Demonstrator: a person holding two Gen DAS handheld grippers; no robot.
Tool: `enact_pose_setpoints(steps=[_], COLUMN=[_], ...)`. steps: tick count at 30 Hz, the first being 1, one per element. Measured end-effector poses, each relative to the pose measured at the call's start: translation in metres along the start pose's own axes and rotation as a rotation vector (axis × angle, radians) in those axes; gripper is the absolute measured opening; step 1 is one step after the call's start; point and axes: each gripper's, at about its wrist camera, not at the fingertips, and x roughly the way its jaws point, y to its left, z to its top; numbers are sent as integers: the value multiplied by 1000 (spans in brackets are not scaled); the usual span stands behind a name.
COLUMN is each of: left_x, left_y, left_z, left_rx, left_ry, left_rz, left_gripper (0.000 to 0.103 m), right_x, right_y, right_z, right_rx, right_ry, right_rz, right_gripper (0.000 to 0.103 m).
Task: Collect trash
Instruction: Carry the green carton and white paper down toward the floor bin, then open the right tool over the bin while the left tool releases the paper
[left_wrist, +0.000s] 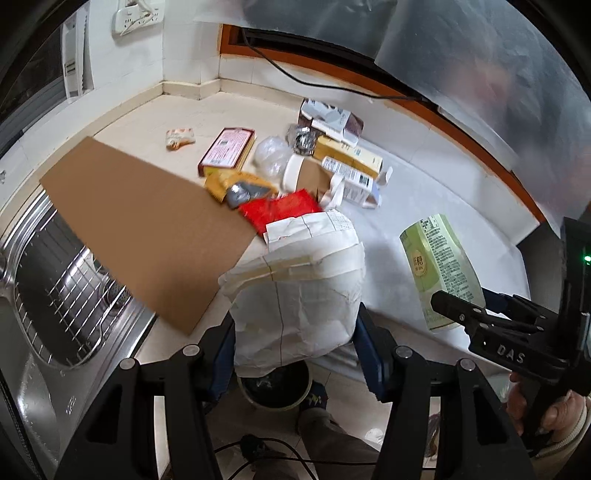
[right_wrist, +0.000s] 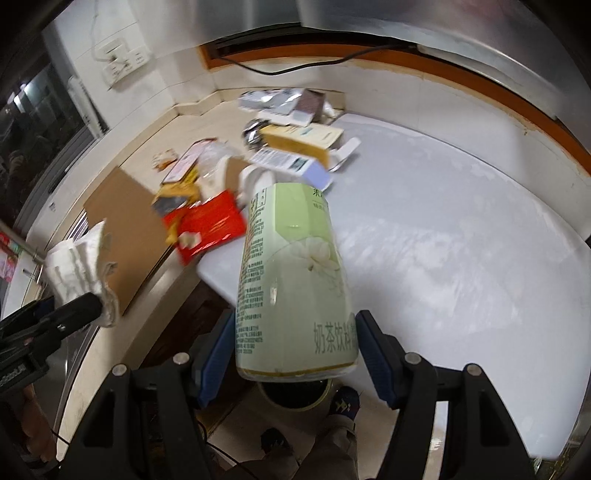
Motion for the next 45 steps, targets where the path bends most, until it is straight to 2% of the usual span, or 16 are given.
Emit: enact_pose_setpoints(steps=[6,10,15,19,22,27,33,38,45], left_x=[5,18,32,52,76,137,211,257,309], left_y=[6,3,-4,-11,-15,-15,3,23,41], left_z=[-36,-59,-76,-91,-110,-148,-181,-195,-205], left_rx=[56,74,77,83,90,96,37,16,14], left_ry=[29,82,123,144,152,193,240,294,373], left_rz=[-1,-16,-17,27,72,110,142,132,168], left_gripper=[56,56,56,56,56,56,57,57,58], right_x=[-6,1,10,28,54,124,205,261,317], right_y=[32,41,41,40,36,23,8,-1,-12], right_z=[-48,-78,-101,-112,-120,-145,-178,-193,-188], right_rx=[-16,-24,-53,-88,-123,-182,-208,-200,-206], right_ry=[4,50,107,144,176,233,305,355,387], right_rz=[-10,-7,5,11,5,-32,-21,12,-10], right_gripper=[66,66,66,66,66,66,66,66,66])
